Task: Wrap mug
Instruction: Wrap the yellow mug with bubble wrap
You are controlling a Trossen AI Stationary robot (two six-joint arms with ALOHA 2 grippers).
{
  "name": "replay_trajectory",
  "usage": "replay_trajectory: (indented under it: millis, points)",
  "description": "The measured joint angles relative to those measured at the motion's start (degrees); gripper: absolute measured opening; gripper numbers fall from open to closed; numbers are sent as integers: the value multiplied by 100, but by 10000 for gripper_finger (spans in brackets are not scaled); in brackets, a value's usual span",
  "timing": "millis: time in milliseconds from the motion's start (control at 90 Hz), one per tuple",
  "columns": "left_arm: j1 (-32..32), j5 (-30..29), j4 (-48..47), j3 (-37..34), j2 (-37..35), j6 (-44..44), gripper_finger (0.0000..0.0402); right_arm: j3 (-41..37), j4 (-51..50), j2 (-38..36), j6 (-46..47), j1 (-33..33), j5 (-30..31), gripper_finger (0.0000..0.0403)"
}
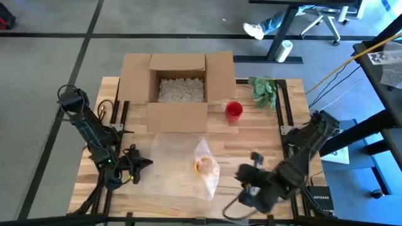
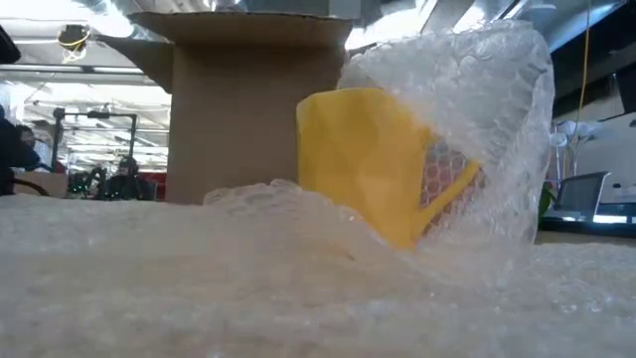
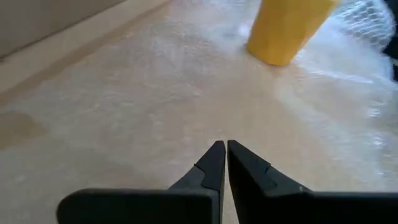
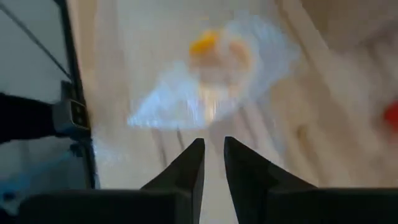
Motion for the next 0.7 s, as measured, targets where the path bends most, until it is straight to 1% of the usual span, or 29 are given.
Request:
replay_trajectory:
  millis: [100,189,267,322,400,467,600,667,700]
  points:
    - [-47,57,-406,-1,-9,-517,0,-932,974,-74,743,365,162,49]
    - [-43,469,-746,-1,-124,-899,0,-1622,2219,-81,901,524,261,49]
    - [-27,721,-843,-1,-285,-919,0,-2113,3110,-81,907,560,293,49]
    - [-31,767,-779,-1,-440,-769,0,-2385,3544,-81,907,553,328,49]
    - [-31,777,-830,1,-692,-623,0,-2678,3958,-81,910,550,420,49]
    - [-28,778,-978,1,-884,-662,0,-2834,4202,-81,911,551,467,49]
    - [40,938,-1598,1,-1102,-1466,0,-2920,4385,-81,892,542,468,49]
    - [157,1126,-1728,1,-1113,-1802,0,-2920,4406,-83,849,542,470,49]
    - [226,1195,-1714,-1,-1113,-1832,0,-2920,4414,-83,793,542,471,49]
